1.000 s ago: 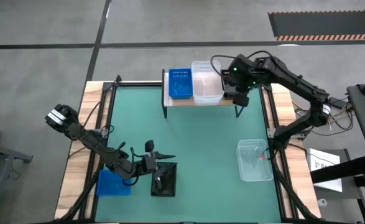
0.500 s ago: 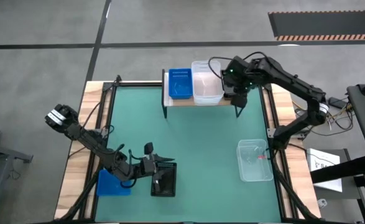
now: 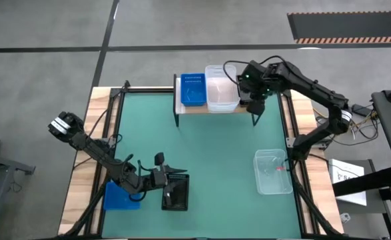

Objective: Stack baskets on shelf by color
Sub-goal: Stack the right black bin on the black bin on the shelf, then stack the transparent bin on the transparent bin on the shelf

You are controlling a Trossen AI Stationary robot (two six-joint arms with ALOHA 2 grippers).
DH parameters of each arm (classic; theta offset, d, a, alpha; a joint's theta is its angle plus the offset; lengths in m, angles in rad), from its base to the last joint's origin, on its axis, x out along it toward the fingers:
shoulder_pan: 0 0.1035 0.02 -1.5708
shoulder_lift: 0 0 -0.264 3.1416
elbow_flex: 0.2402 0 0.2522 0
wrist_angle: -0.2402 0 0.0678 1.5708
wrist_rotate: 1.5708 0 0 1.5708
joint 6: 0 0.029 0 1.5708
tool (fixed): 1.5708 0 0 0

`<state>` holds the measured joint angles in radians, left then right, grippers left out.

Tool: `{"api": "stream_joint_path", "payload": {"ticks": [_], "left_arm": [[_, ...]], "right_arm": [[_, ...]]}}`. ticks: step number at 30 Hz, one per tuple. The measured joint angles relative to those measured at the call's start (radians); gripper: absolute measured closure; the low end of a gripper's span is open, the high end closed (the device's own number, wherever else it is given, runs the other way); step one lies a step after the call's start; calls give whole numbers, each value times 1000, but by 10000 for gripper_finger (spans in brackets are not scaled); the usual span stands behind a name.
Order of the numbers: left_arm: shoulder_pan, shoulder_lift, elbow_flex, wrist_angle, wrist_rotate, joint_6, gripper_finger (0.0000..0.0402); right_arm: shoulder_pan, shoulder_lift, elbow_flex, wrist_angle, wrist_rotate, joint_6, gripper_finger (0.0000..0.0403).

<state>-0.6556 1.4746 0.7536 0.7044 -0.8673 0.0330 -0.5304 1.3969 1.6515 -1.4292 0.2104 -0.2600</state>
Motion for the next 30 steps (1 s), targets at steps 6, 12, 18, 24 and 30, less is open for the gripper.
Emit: {"api": "stream_joint_path", "payload": {"ticks": [6,12,18,24,30], "left_arm": [[0,0,0,-1,0,0,291],[-1,0,0,-1,0,0,291],[-1,0,0,-1,0,0,291],[-7,0,3,-4,0,-24,291],[-38,0,0,-6,0,-74,291]], "right_arm": [[0,28,-43,5,-27,5,394],[0,22,-5,-19,-22,0,394],[-2,4,2,-20,-8,17,394],[16,-8,-7,-39,-20,17,394],[207,-157,-44,-6,-110,153,394]]}}
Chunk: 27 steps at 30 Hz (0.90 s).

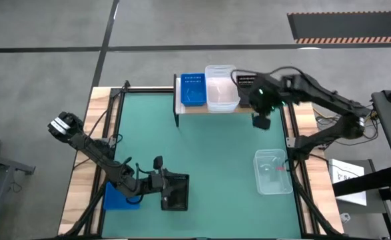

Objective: Stack baskets on shelf by color
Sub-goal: Stack the transparent bin on the transparent bin on the shelf

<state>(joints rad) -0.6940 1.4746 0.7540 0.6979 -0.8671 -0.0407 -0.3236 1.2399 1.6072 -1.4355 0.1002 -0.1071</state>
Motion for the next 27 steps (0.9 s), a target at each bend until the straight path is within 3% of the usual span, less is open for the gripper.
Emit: {"api": "stream_joint_path", "payload": {"ticks": [4,9,16,22,27], "left_arm": [[-8,0,5,1,0,3,291],[-7,0,5,0,0,3,291],[-7,0,-5,-1,0,4,291],[-7,0,-7,0,-1,95,291],[-1,0,-7,1,-5,107,291]], "right_arm": [[201,-90,-96,101,4,112,394],[442,-181,-322,322,1,169,394],[719,-213,-615,627,-42,319,394],[892,-155,-669,492,-236,685,394],[1045,-96,-628,333,-237,881,394]]}}
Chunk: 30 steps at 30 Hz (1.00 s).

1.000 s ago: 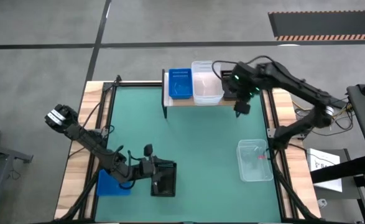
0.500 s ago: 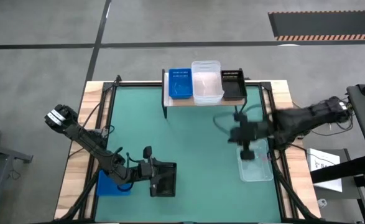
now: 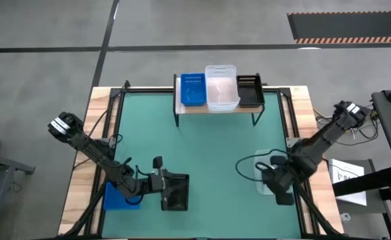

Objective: Stack baskets on shelf by color
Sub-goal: Stack the transparent bin on the transparent bin on the shelf

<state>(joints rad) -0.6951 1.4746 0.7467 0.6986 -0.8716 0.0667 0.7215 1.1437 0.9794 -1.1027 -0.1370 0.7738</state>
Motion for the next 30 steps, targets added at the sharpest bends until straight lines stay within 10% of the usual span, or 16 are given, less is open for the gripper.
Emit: {"api": "stream_joint_path", "payload": {"ticks": [20,30], "left_arm": [[6,0,1,1,0,-3,291],[6,0,0,1,0,-1,291]], "right_arm": [[140,285,31,16,0,79,245],[140,311,42,45,58,-13,340]]}}
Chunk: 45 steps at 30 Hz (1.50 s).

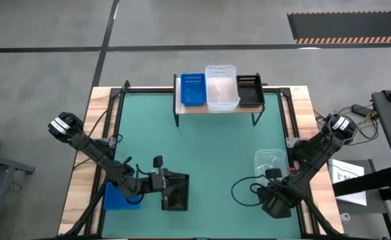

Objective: Stack baskets on shelf by color
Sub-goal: Stack the transparent bin on the transparent bin on the shelf

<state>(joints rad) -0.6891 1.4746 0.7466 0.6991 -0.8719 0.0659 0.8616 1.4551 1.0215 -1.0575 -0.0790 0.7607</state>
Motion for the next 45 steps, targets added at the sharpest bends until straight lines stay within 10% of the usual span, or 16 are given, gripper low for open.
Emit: {"api": "stream_joint_path", "payload": {"ticks": [24,45], "left_arm": [[-11,-253,-41,-2,-291,519,291],[-19,-365,-119,-33,-292,524,291]], "right_arm": [[-201,-6,752,-4,536,-717,394],[-915,91,1159,-249,548,-1159,394]]}}
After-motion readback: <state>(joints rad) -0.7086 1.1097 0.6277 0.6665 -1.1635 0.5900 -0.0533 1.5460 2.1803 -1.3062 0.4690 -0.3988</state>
